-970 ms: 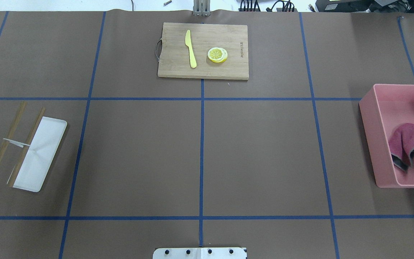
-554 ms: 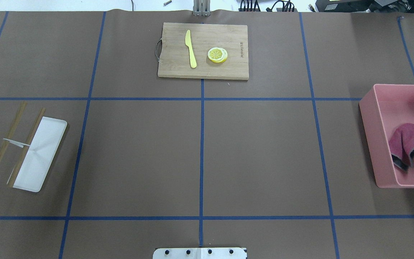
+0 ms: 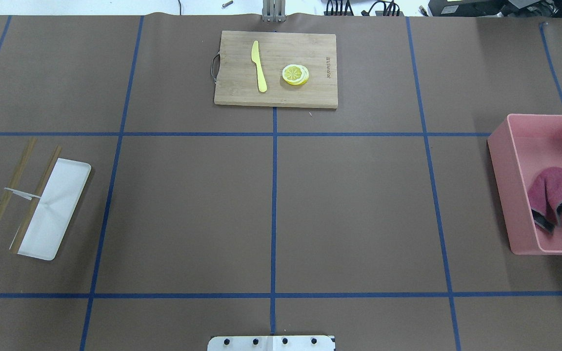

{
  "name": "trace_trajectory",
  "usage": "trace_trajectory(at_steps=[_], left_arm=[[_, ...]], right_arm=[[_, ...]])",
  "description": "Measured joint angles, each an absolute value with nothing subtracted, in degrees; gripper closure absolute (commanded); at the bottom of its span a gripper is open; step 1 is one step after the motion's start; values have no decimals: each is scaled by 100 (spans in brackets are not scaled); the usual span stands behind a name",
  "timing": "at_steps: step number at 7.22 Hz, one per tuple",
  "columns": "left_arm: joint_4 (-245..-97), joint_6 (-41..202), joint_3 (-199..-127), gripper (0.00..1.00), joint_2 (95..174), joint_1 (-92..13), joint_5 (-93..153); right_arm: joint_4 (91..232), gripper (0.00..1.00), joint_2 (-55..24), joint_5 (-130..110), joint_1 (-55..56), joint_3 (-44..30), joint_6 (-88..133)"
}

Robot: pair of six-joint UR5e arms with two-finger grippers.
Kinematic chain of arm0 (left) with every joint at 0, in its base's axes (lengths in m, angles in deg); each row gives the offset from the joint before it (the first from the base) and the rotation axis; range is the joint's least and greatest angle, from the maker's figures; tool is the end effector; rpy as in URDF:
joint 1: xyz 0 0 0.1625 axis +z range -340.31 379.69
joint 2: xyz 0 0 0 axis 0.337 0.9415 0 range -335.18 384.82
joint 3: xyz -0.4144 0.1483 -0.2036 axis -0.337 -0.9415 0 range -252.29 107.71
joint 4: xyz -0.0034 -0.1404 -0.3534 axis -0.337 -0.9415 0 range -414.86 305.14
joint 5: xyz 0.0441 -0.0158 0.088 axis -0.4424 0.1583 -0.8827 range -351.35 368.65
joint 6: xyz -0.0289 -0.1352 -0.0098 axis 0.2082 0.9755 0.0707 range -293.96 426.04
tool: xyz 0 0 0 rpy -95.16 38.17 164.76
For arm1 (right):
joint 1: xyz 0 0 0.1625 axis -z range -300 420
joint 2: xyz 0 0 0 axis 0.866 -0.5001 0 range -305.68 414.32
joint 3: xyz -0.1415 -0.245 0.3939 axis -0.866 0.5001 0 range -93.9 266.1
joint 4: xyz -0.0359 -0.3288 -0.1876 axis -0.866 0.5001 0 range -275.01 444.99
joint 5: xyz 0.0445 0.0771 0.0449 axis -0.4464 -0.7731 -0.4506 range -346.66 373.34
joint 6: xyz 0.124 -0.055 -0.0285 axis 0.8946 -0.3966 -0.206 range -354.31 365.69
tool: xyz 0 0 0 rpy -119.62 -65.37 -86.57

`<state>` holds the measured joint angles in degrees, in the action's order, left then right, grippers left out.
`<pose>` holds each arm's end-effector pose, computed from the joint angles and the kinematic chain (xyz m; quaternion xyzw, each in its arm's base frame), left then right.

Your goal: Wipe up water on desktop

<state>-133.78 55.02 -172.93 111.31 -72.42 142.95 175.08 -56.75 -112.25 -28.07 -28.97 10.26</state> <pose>-0.0519 -0.4146 0.7082 0.0113 0.3780 0.0589 0.9239 0.0429 -0.2897 0.6959 0.0152 -0.3068 0.0114 0.9516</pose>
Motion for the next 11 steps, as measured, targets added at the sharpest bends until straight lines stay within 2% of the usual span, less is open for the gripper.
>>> trace_trajectory(at_steps=[11], left_arm=[[-13378,5498,-17274,1,11131,-7242,14295]], right_arm=[[17515,0,-5685,-11404,-2807,-3063,1026]])
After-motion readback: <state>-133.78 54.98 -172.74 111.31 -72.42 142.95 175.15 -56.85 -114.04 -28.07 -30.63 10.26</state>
